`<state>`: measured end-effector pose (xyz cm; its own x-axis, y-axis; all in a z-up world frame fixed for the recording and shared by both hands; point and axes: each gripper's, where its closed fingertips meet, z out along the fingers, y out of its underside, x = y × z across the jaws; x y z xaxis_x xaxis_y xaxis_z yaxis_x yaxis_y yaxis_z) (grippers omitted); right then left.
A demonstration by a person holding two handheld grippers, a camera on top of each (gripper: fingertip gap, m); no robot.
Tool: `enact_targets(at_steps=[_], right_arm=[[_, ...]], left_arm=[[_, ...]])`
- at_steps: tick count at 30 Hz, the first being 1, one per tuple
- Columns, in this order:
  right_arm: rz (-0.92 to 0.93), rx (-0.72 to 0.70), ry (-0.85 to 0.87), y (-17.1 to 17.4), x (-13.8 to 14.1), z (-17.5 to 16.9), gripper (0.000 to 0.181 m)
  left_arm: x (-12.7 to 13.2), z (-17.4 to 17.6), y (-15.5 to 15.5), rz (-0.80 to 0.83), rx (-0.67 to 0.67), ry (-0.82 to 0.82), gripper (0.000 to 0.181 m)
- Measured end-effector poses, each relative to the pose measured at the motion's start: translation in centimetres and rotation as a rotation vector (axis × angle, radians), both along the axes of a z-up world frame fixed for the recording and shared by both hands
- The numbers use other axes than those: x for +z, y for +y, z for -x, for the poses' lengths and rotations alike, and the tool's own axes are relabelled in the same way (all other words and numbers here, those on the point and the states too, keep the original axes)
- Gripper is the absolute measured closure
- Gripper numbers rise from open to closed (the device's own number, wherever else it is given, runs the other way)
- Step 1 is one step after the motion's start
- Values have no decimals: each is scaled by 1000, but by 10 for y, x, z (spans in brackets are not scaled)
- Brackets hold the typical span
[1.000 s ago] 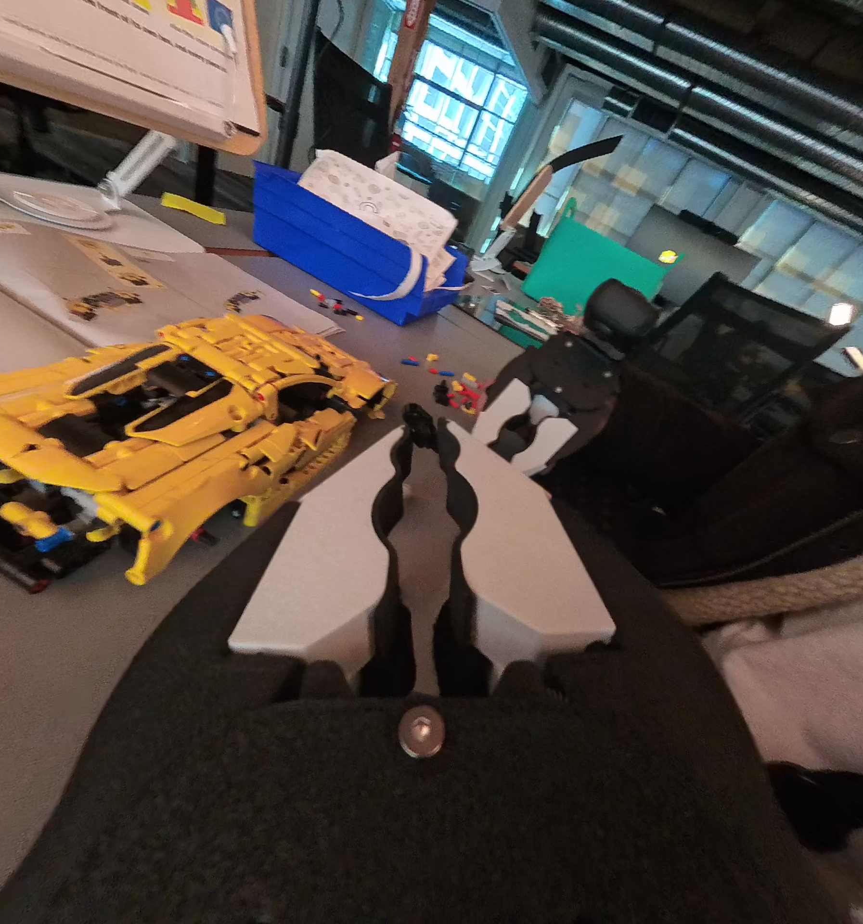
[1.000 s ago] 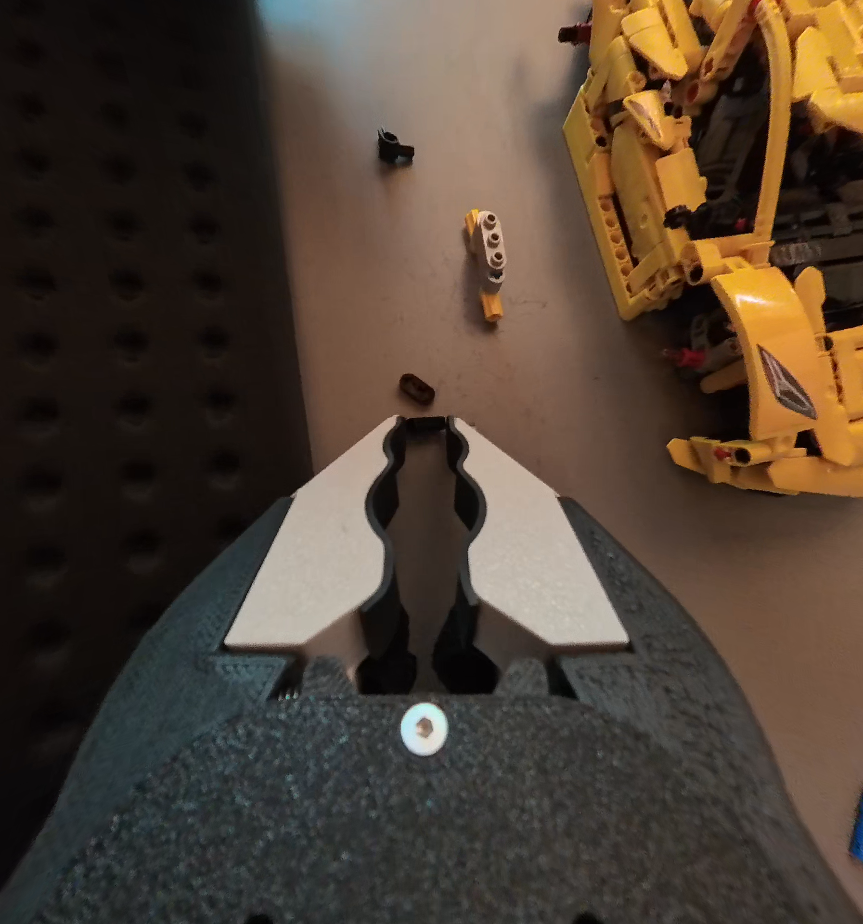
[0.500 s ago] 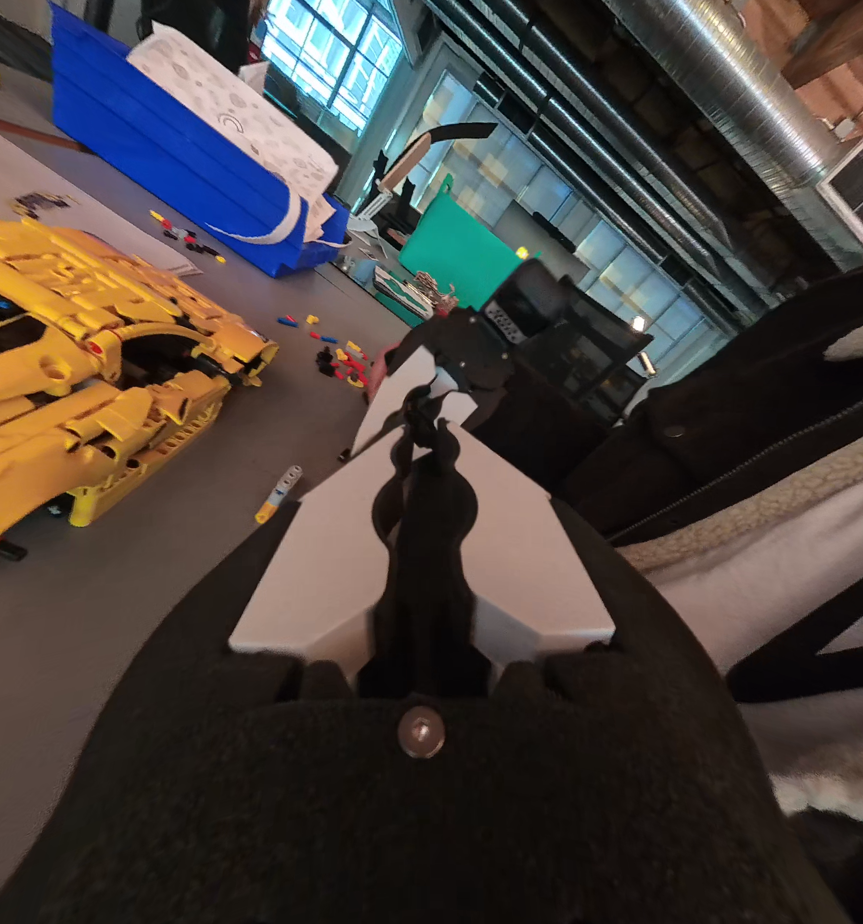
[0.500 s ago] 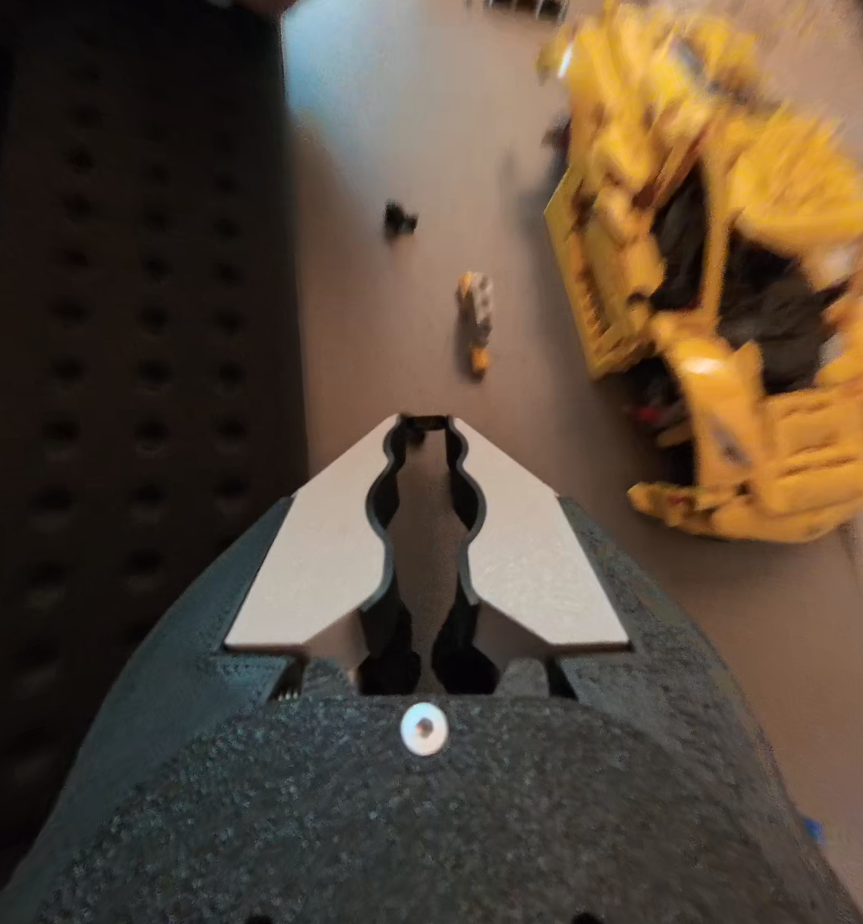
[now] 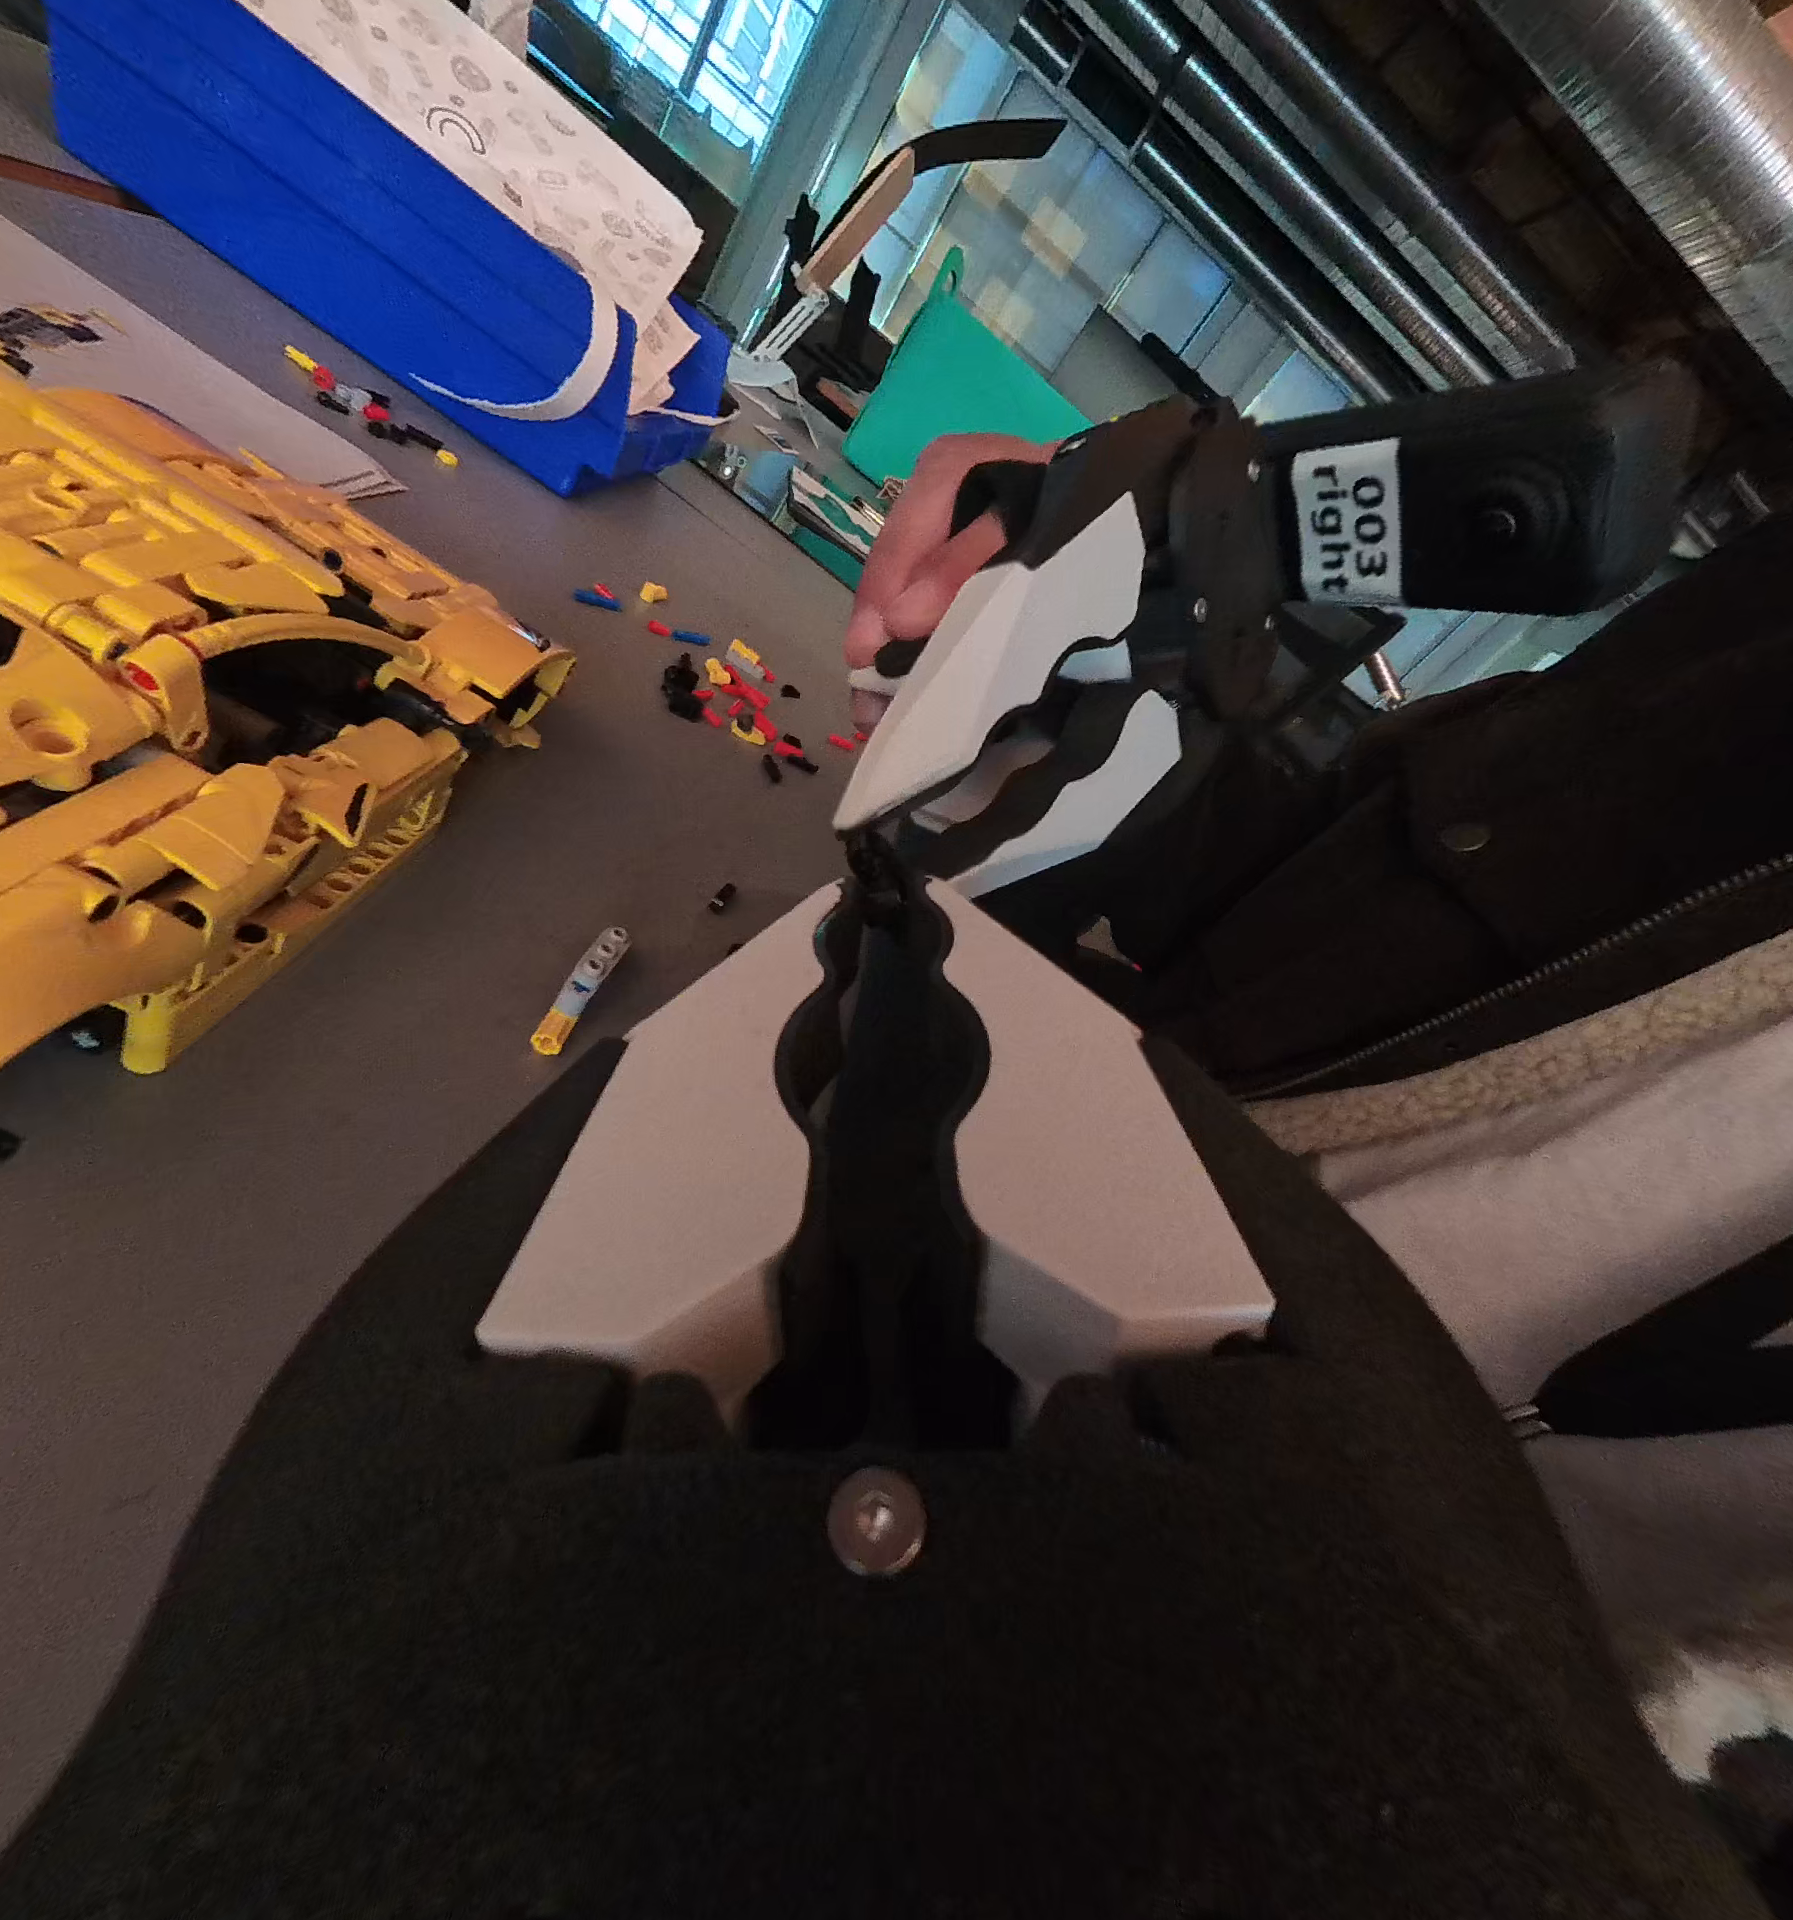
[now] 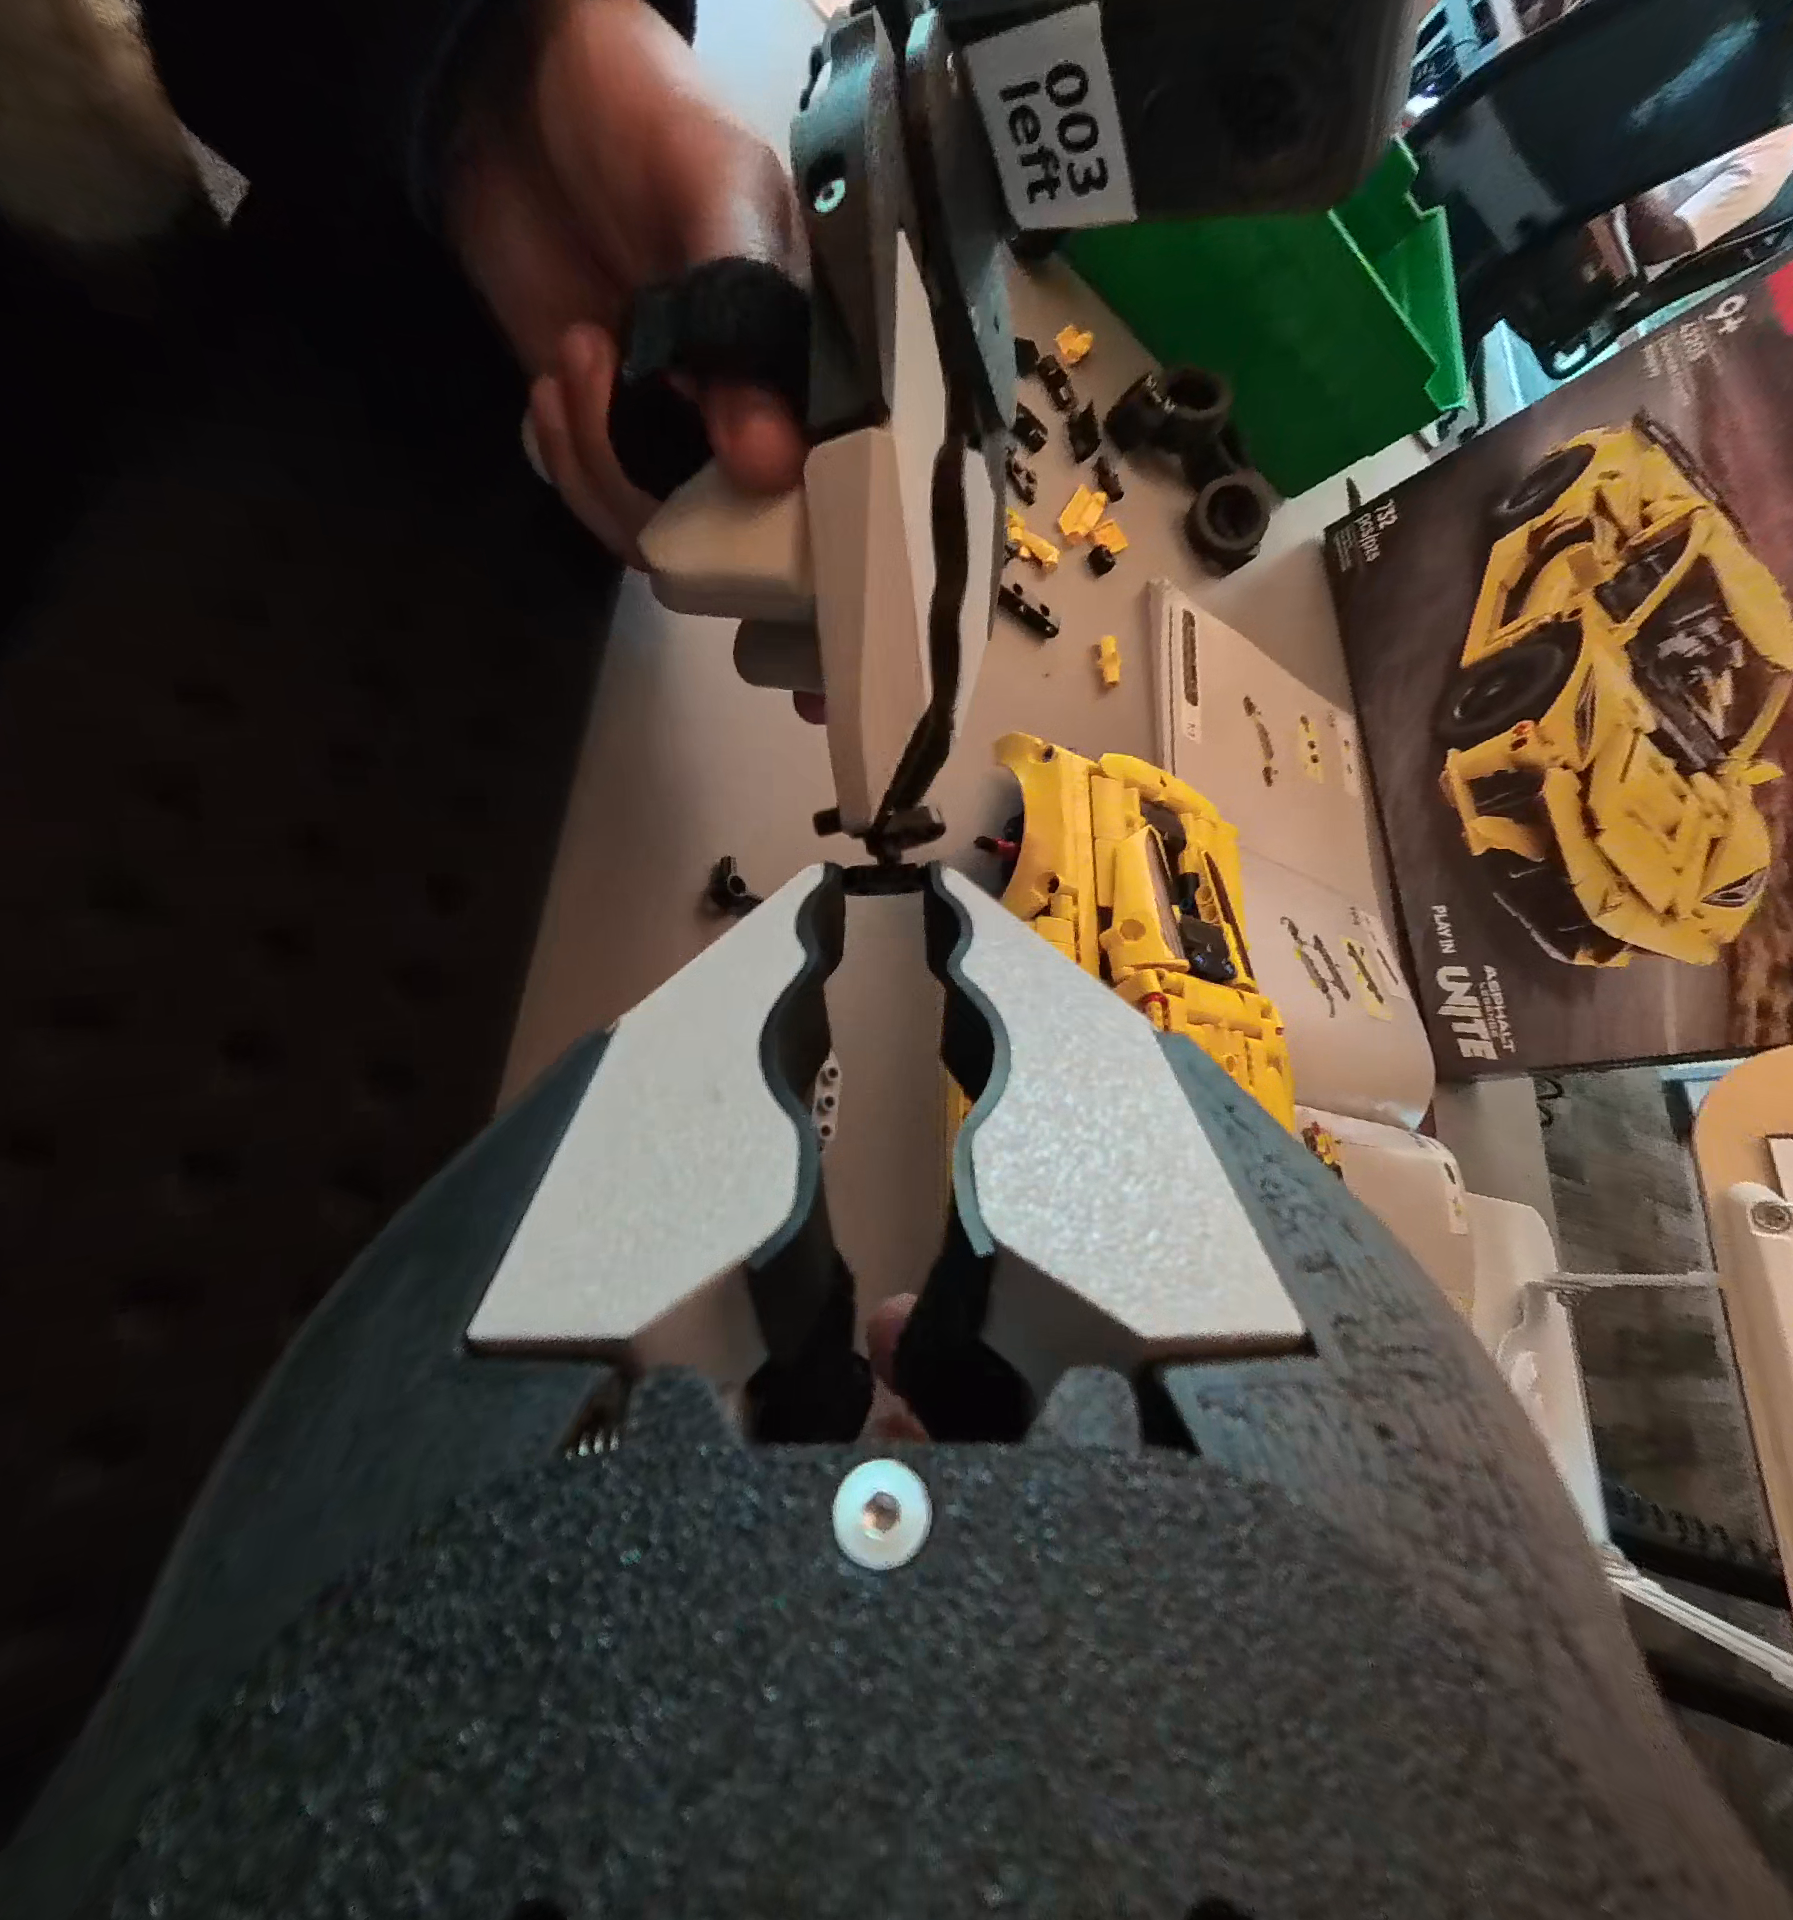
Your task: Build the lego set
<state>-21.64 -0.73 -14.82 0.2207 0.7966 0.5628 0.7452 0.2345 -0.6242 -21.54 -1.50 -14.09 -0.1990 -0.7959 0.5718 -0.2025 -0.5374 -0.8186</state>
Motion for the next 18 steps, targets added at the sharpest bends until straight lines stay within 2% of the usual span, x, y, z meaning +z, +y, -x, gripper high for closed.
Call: enact_targets(at_steps=[18], right_arm=[[18,22,-92,-2,-5,-2,168]], left_arm=[[-11,-4,-5,-114,16,76,174]])
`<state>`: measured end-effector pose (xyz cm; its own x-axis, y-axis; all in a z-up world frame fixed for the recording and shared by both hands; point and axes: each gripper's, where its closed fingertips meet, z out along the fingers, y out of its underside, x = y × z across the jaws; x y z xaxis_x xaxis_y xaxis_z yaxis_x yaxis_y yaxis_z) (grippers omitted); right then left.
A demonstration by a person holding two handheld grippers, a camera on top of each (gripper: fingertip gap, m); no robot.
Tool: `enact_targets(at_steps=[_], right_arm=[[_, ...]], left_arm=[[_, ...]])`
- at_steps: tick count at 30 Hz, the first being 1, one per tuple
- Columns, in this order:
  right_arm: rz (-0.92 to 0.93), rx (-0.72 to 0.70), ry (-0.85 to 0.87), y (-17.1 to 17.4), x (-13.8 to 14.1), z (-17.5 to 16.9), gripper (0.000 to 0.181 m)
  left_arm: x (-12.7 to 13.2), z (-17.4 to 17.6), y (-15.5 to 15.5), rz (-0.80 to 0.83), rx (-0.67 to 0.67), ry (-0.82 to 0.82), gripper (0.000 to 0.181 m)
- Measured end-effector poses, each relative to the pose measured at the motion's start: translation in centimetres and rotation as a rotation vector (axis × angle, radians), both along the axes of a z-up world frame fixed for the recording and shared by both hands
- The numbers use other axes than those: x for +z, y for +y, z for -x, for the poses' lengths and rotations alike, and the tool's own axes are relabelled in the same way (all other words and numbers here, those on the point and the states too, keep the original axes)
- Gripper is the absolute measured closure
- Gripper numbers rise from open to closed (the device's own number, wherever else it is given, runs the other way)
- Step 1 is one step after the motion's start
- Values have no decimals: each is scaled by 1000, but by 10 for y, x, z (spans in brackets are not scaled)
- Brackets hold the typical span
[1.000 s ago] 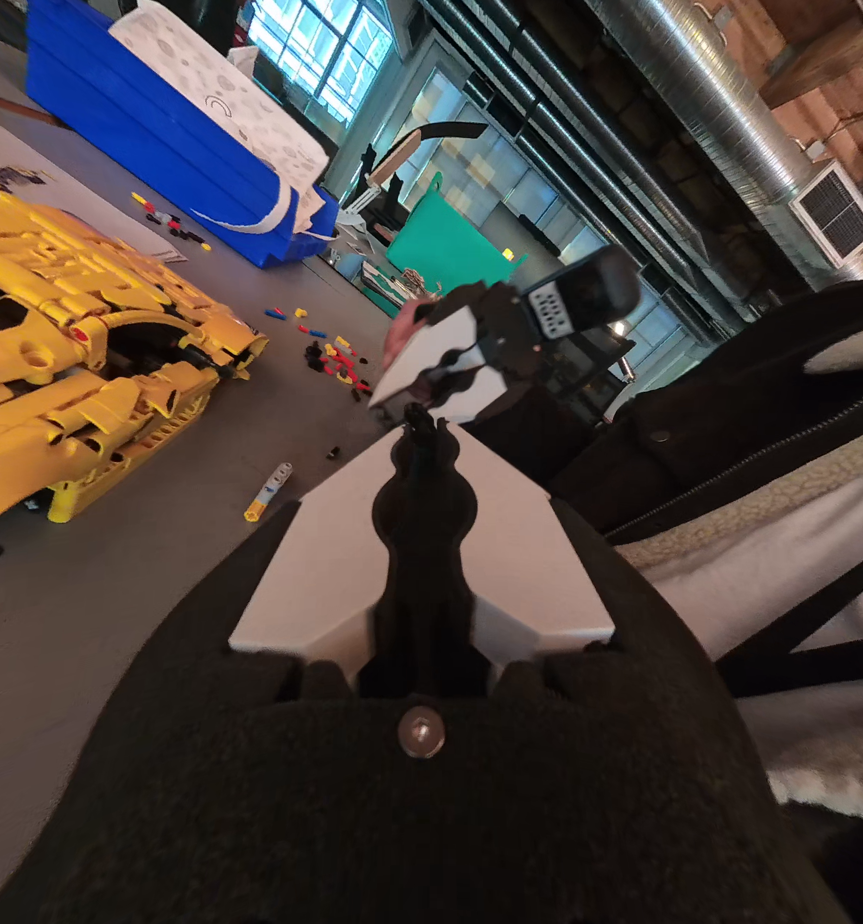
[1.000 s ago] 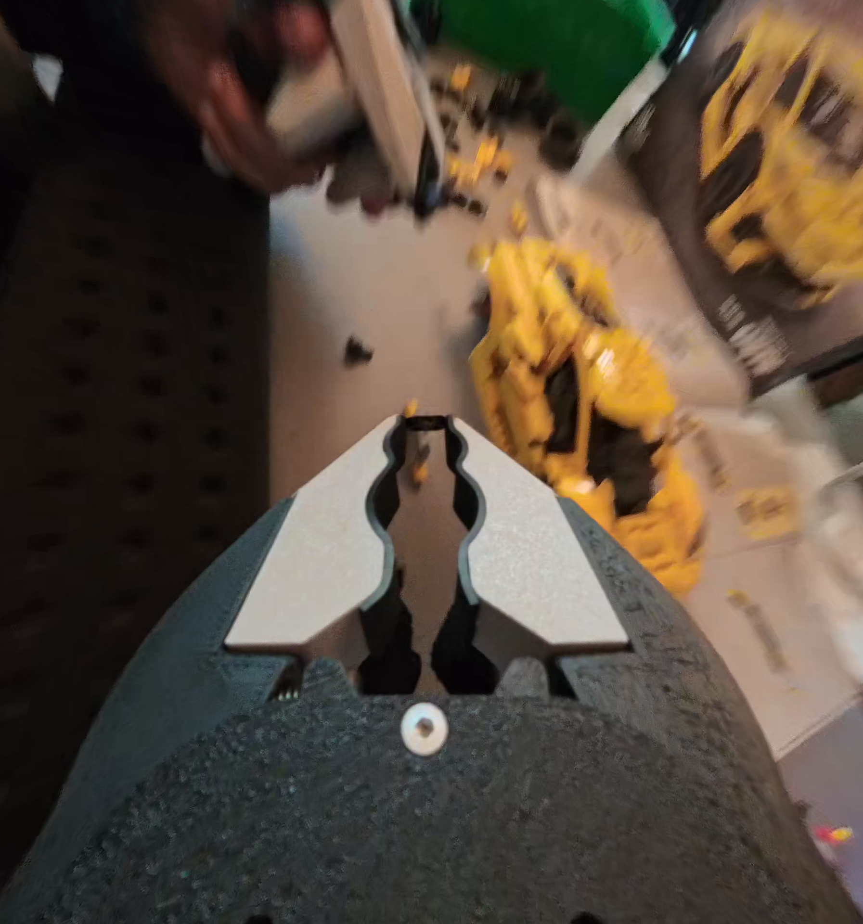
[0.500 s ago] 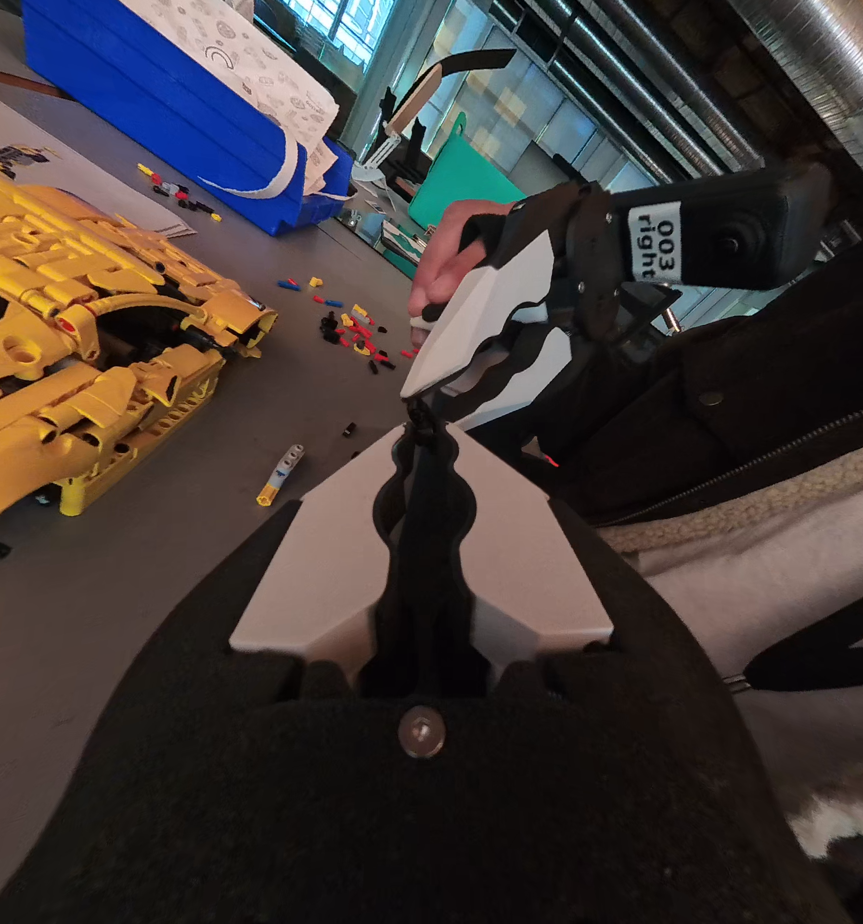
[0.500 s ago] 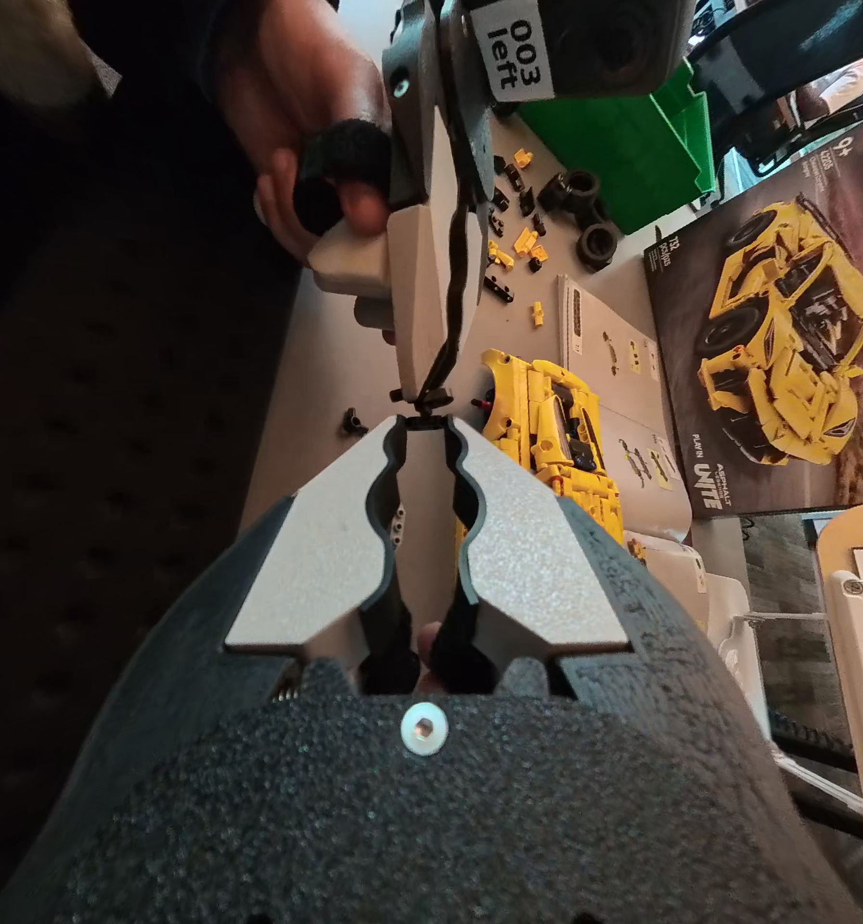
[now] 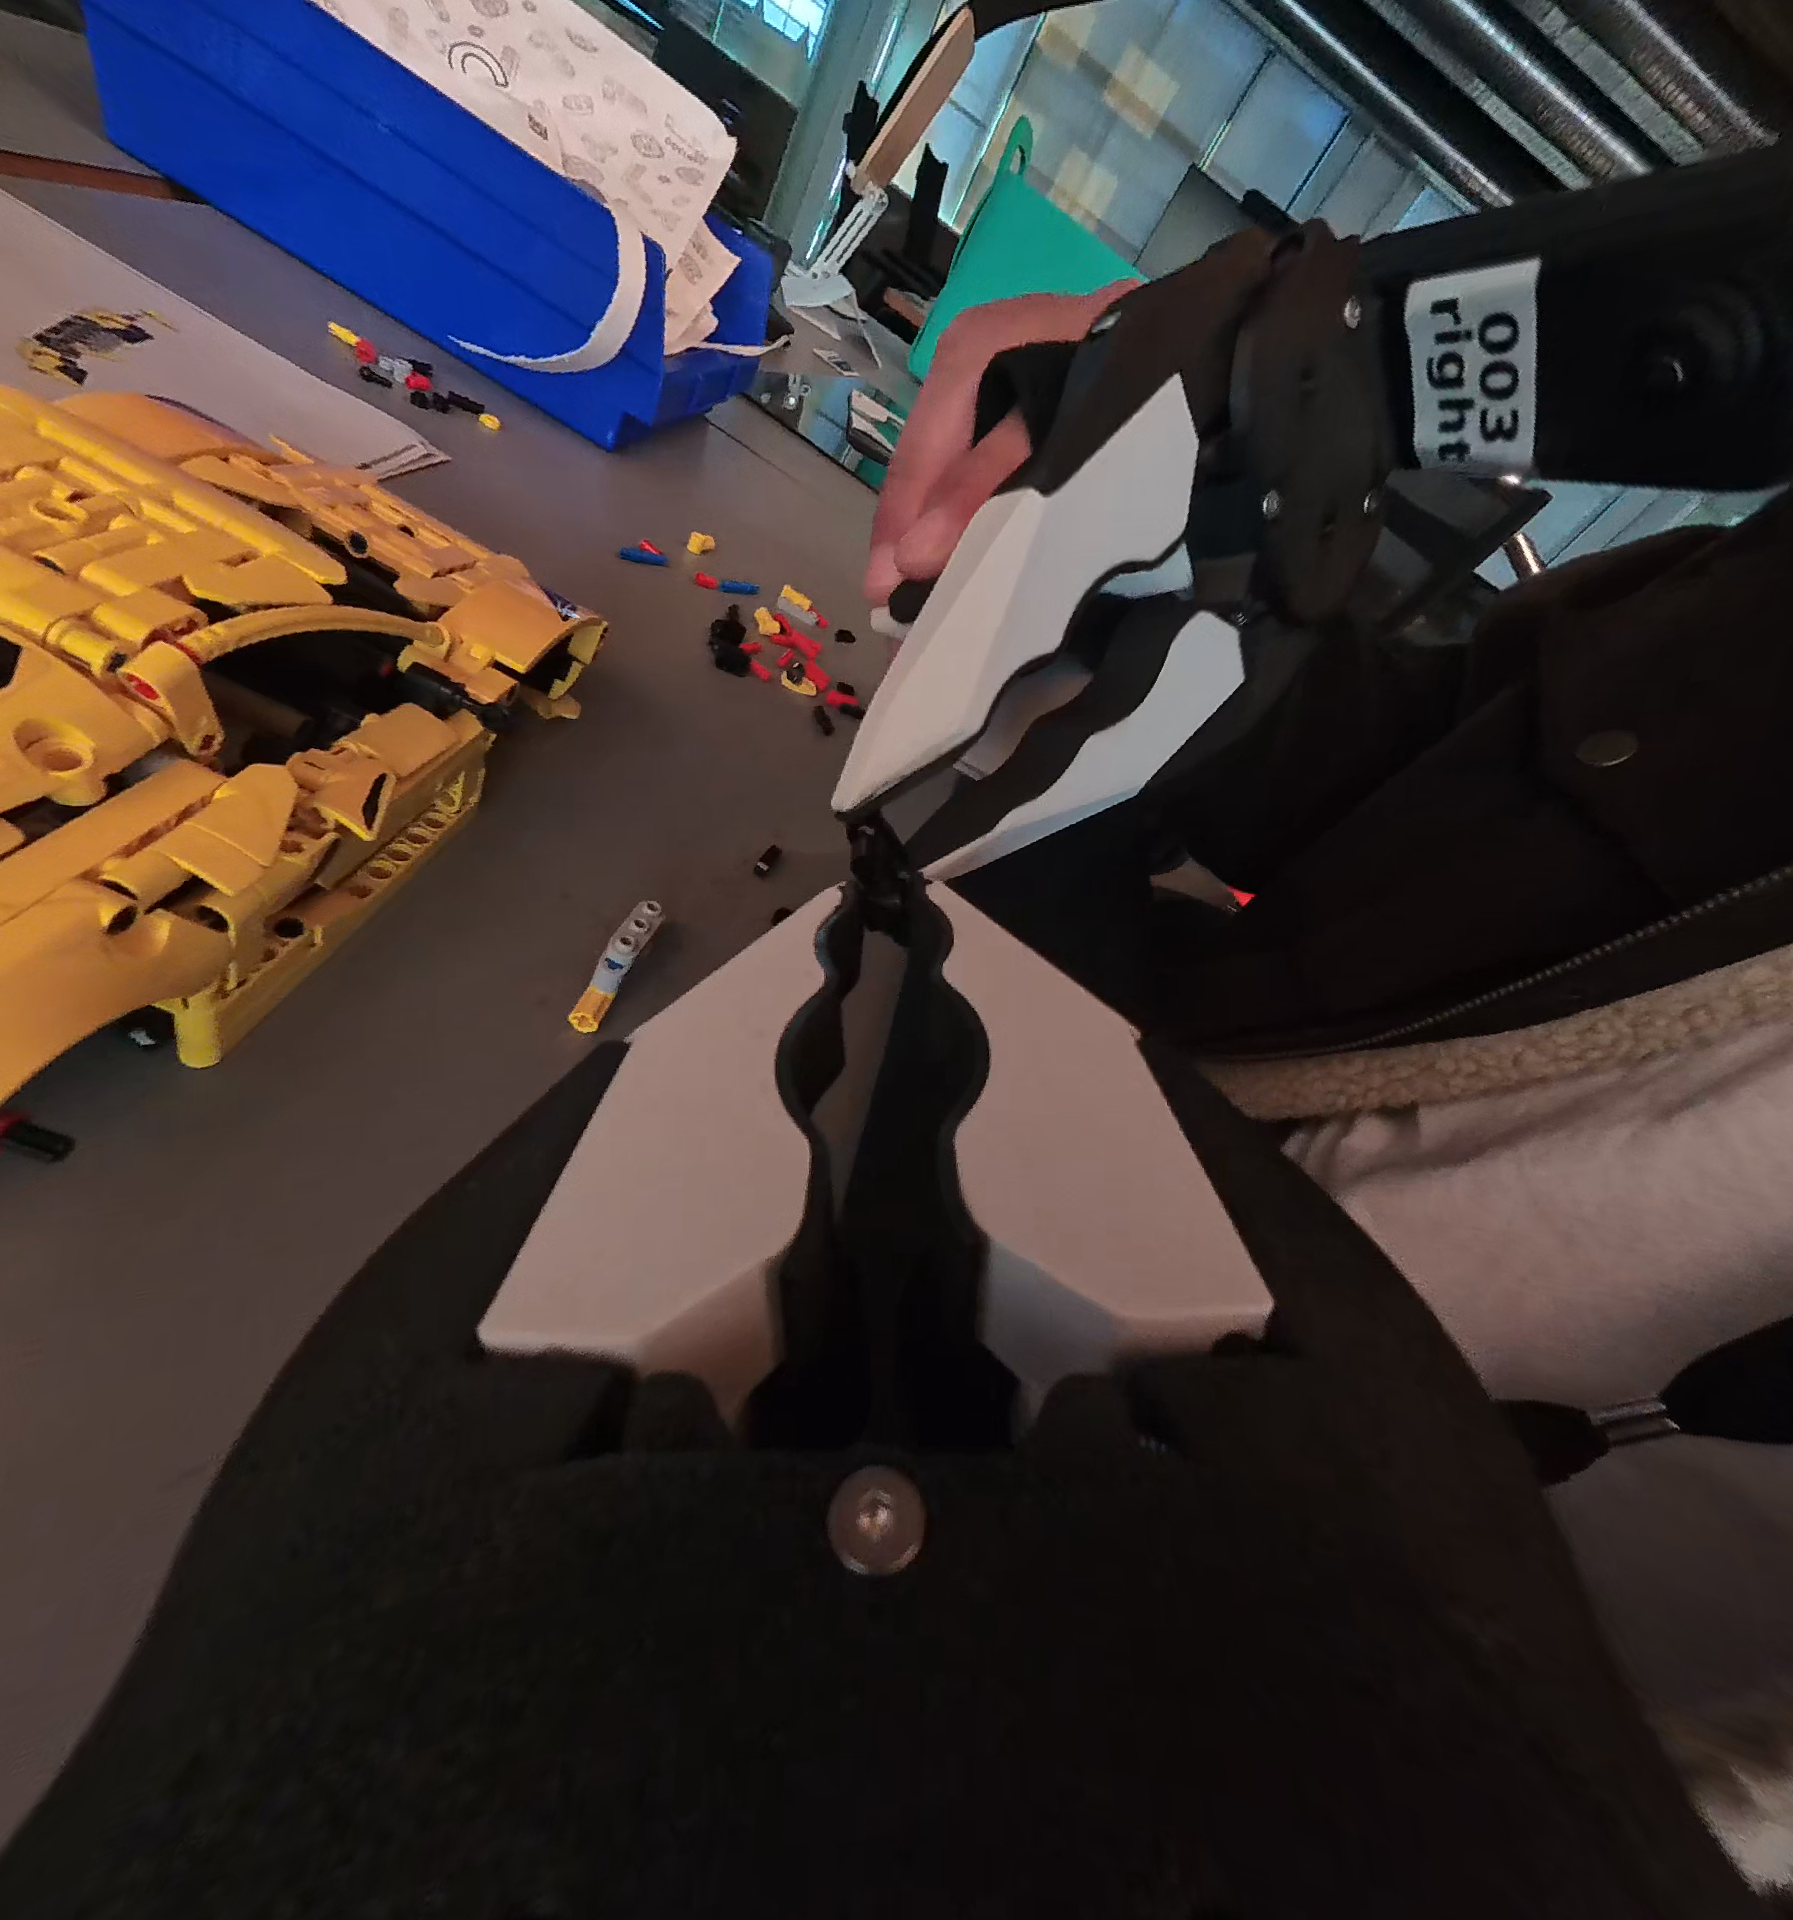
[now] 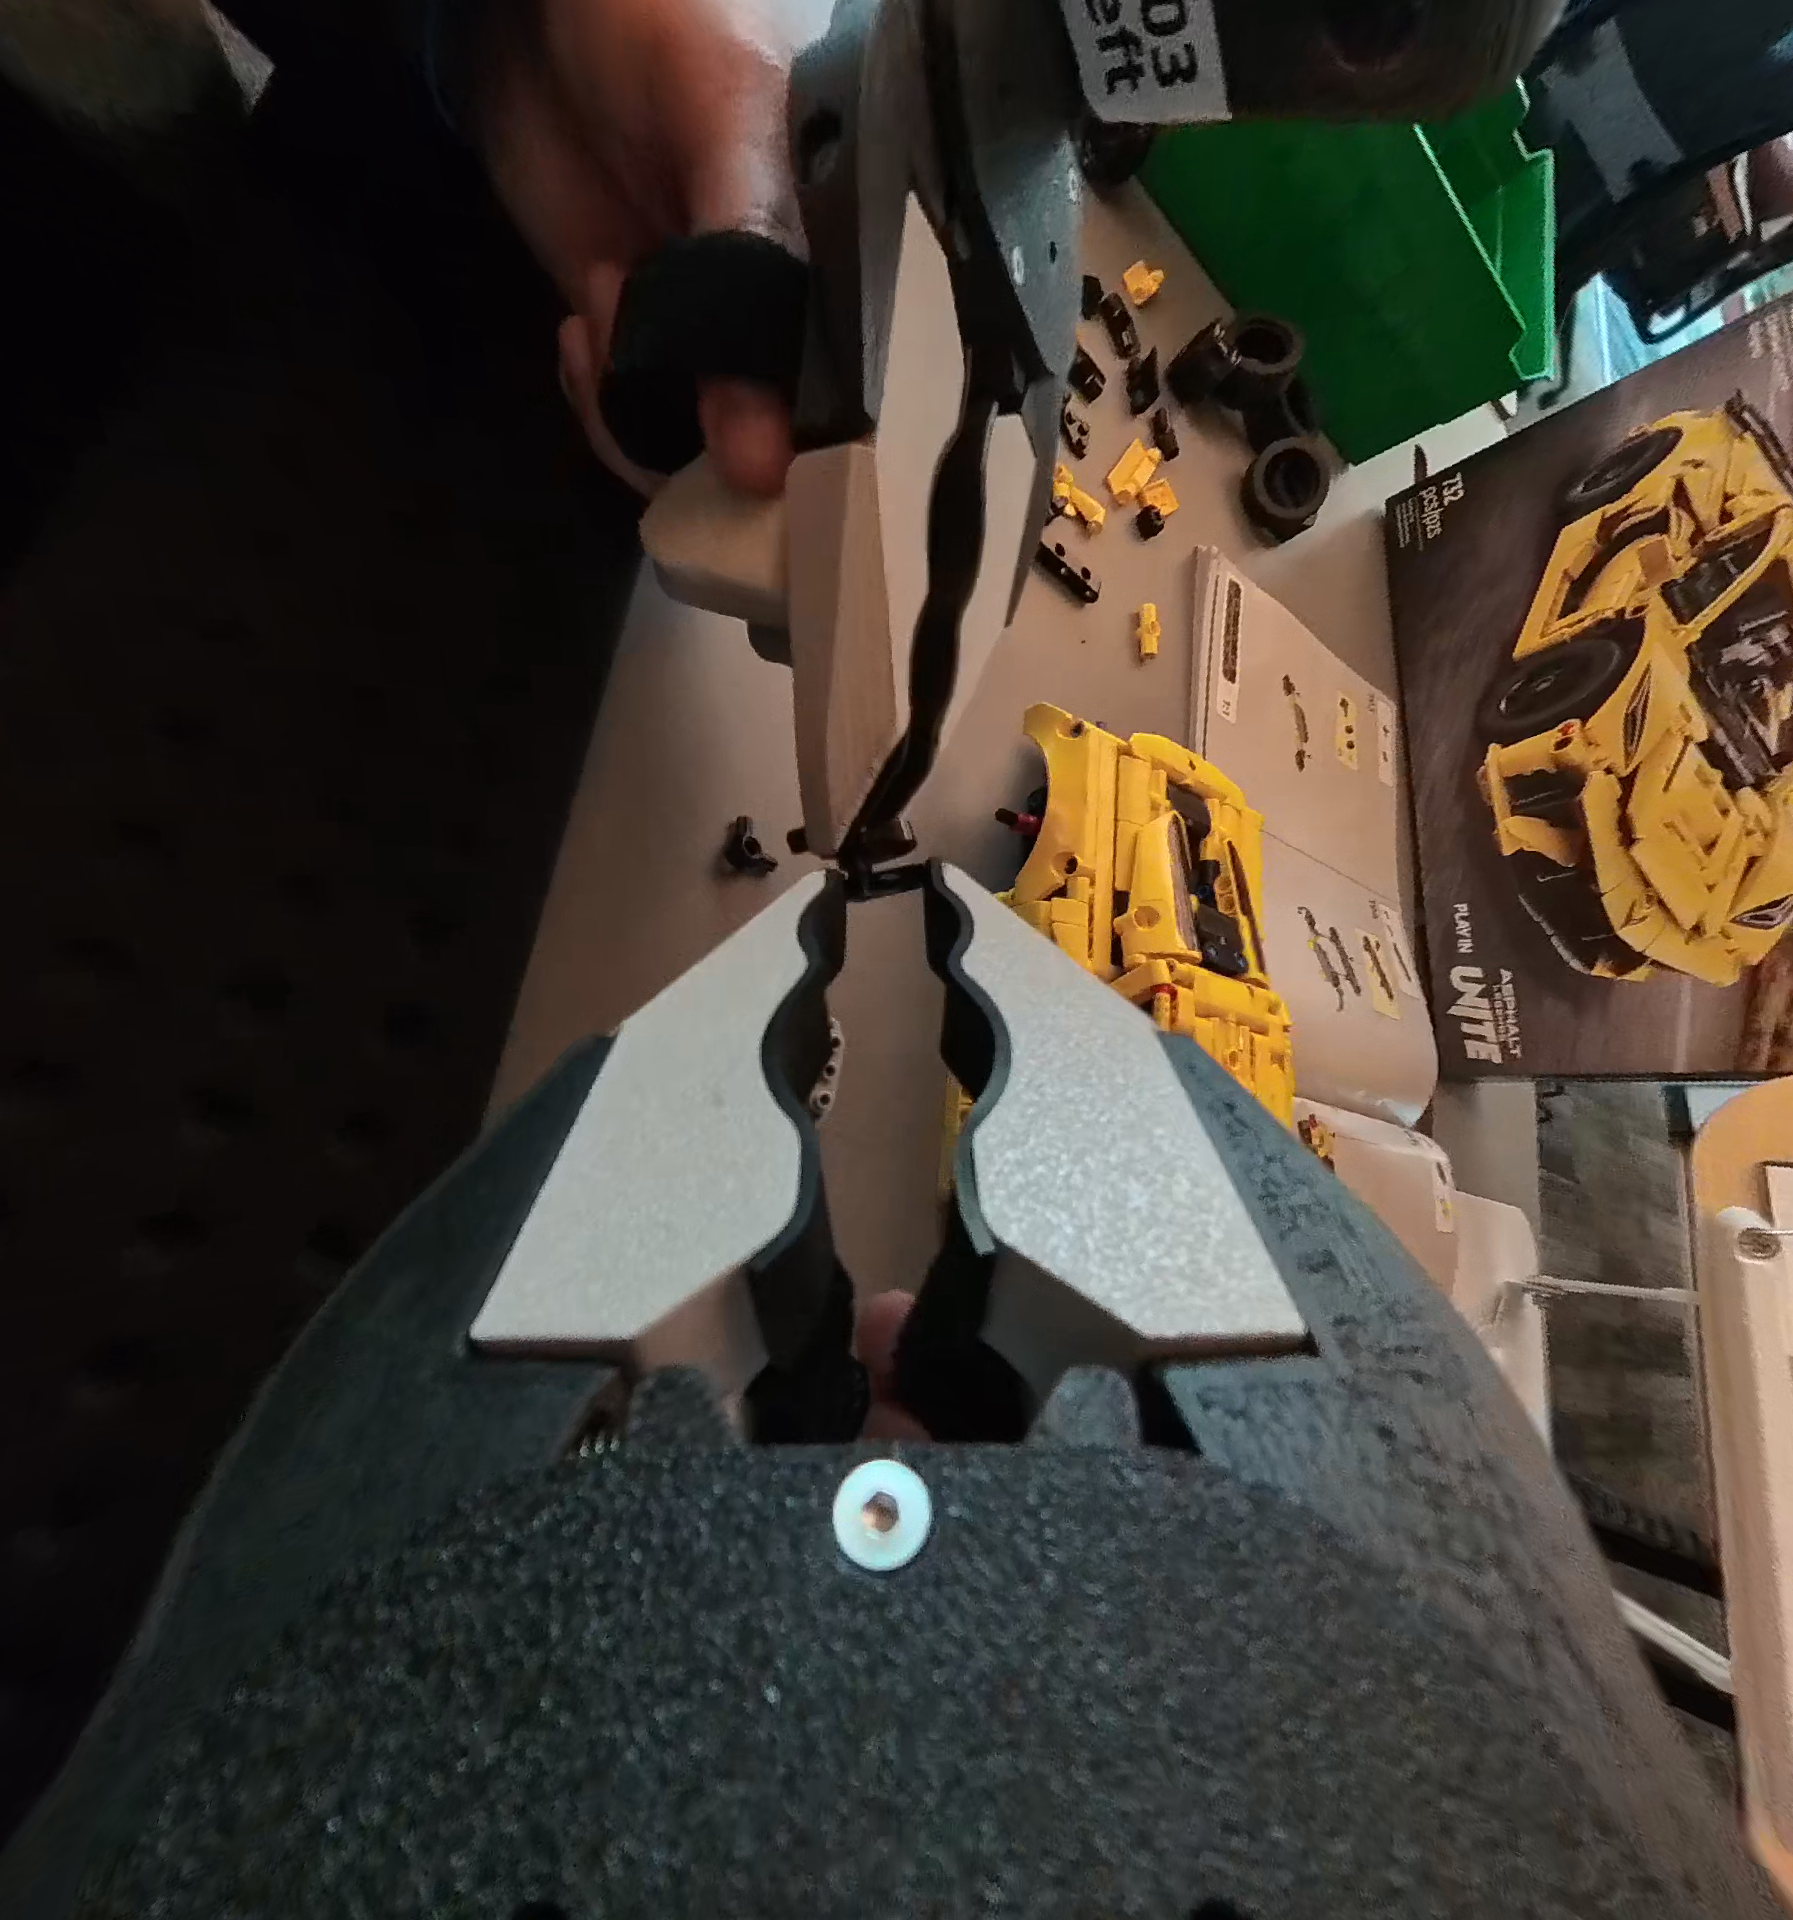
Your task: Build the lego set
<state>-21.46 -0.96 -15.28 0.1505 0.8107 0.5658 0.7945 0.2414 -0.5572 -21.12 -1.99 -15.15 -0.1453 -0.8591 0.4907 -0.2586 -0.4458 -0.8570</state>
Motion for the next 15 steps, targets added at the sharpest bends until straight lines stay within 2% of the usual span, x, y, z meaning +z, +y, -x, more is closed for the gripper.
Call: enact_targets(at_steps=[7,15], right_arm=[[-75,-37,-127,5,-5,-1,168],[-27,-86,-15,8,0,1,167]], left_arm=[[-5,-2,5,12,31,31,175],[1,0,9,36,45,-12,174]])
